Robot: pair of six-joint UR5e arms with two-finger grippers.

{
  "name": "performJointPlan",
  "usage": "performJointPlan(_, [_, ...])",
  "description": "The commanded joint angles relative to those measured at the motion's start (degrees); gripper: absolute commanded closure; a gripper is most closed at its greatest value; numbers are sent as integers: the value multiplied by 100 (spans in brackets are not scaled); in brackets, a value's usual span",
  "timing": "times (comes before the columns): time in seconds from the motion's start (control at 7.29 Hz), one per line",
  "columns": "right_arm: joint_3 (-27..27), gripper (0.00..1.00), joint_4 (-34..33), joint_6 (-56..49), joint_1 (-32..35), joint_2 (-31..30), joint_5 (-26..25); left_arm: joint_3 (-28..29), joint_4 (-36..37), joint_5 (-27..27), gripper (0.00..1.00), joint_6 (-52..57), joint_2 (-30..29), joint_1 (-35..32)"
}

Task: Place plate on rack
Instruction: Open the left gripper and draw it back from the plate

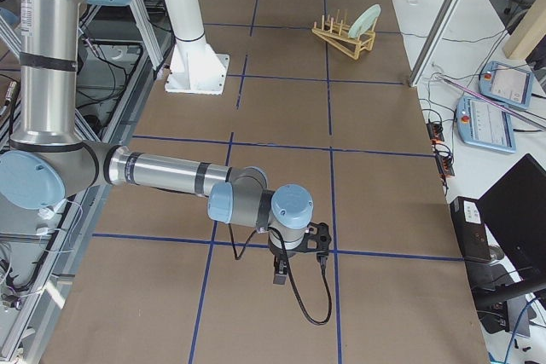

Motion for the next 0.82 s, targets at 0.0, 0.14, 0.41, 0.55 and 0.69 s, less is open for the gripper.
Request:
performJointPlan(0.0, [0,0,0,0,0,0,0,4,233,-778,0,1725,893,-952])
performJointPlan(0.14, [0,0,0,0,0,0,0,-4,372,-1072,0,1792,1183,-1077])
performJointPlan(0.41, [0,0,0,0,0,0,0,49,1352,-1188,0,1792,1152,-1034])
performJointPlan(0.55, [0,0,0,0,0,0,0,31,1471,-1215,0,1793,1125,-1034])
performJointPlan(0.69, [0,0,0,0,0,0,0,-30,1403,-1224,0,1827,1160,-1043])
